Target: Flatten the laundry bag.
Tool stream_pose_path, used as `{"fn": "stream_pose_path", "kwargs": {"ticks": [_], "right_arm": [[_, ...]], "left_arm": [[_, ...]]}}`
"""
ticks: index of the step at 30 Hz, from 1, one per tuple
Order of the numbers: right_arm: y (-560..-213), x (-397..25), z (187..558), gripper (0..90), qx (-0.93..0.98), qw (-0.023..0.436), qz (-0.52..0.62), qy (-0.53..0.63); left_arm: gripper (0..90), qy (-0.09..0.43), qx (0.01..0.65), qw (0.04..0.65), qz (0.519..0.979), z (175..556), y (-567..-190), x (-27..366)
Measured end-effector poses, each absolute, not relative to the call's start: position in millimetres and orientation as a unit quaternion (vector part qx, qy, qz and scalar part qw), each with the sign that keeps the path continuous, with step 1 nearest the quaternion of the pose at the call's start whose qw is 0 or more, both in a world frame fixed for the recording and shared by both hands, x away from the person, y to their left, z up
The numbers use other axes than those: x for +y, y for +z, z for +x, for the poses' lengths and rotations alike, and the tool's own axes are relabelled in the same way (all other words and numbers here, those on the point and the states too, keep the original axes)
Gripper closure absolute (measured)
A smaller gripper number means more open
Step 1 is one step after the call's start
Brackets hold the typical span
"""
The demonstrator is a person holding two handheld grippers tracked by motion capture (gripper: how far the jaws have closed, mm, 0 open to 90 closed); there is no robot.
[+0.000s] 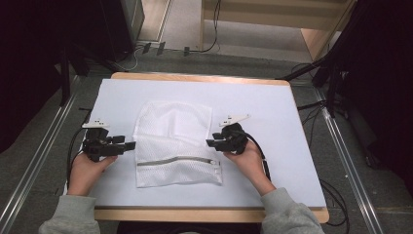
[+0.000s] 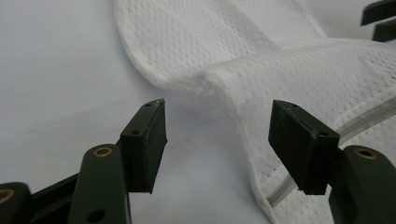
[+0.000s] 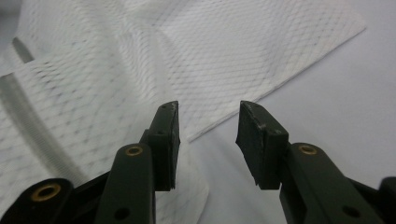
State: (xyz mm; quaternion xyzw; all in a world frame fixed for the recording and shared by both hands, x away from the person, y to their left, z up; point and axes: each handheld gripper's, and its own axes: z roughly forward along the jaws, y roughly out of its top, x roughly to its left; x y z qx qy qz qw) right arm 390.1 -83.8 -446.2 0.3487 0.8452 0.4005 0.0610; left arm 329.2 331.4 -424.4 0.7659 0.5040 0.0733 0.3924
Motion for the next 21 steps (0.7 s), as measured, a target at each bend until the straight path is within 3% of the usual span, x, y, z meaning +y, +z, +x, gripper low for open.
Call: {"fn": "stream_pose_path", "kwargs": {"ticks": [11,21], "right_arm": [[-460,-73,421,54.9,0.837,0.072,0.376,0.391],[-471,-61,433,55.6,0.844,0.097,0.373,0.374]], "left_arm": [[38.3,0.069,0.500,0.379,0.775,321,-432,319],[39.0,0.066,0.506,0.371,0.776,324,-439,316]]}}
